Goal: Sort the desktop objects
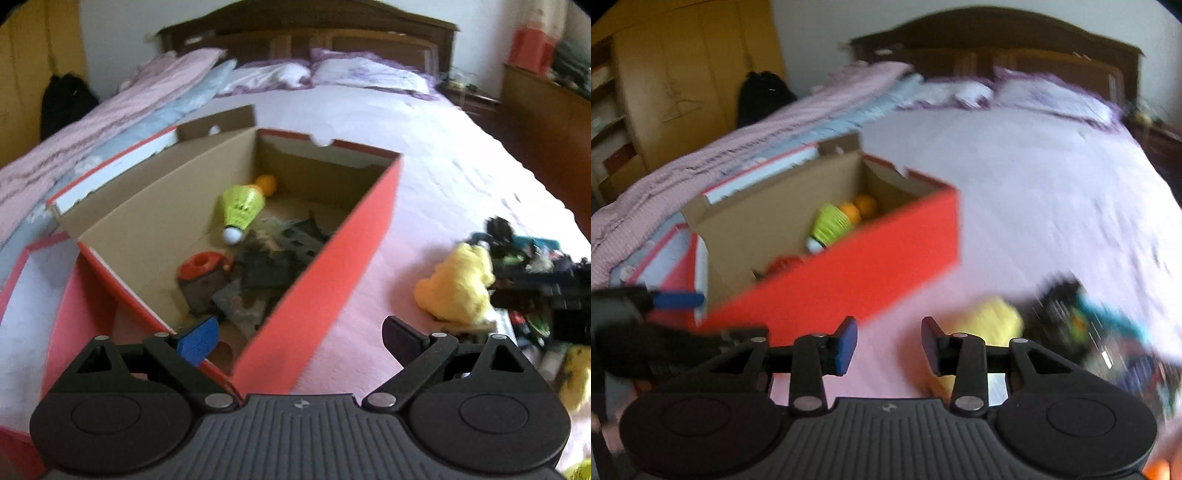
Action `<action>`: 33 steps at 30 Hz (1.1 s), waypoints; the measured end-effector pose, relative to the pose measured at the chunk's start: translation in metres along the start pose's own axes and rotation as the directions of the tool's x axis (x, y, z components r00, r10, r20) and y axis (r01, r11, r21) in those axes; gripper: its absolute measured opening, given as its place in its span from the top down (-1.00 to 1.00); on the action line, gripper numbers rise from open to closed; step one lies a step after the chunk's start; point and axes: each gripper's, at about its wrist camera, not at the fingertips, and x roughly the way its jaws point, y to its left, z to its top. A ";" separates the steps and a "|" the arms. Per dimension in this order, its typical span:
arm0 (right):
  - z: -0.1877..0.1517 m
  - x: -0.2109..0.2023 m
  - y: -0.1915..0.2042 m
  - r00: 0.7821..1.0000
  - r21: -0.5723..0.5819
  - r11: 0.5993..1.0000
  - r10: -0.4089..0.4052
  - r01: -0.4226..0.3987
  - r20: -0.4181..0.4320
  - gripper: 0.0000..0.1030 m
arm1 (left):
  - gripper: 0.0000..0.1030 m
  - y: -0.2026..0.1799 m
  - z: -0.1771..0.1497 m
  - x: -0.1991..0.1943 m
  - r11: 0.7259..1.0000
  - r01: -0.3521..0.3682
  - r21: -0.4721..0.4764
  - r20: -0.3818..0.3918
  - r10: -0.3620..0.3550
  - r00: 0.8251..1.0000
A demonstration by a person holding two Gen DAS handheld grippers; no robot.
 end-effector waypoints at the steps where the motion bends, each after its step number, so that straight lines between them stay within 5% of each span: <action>1: -0.011 -0.005 -0.008 1.000 0.021 1.000 -0.011 0.011 -0.010 0.18 | -0.87 -0.005 -0.002 -0.004 1.000 0.006 0.017 0.007 -0.006 1.000; 13: -0.116 -0.057 -0.057 0.989 0.151 0.983 -0.093 0.109 -0.115 0.18 | -0.89 -0.078 -0.044 -0.009 0.978 0.157 0.138 -0.087 -0.146 0.985; 33: -0.145 -0.066 -0.059 0.989 0.229 0.970 -0.050 0.082 -0.140 0.17 | -0.89 -0.117 -0.085 -0.002 0.956 0.190 0.223 -0.191 -0.149 0.970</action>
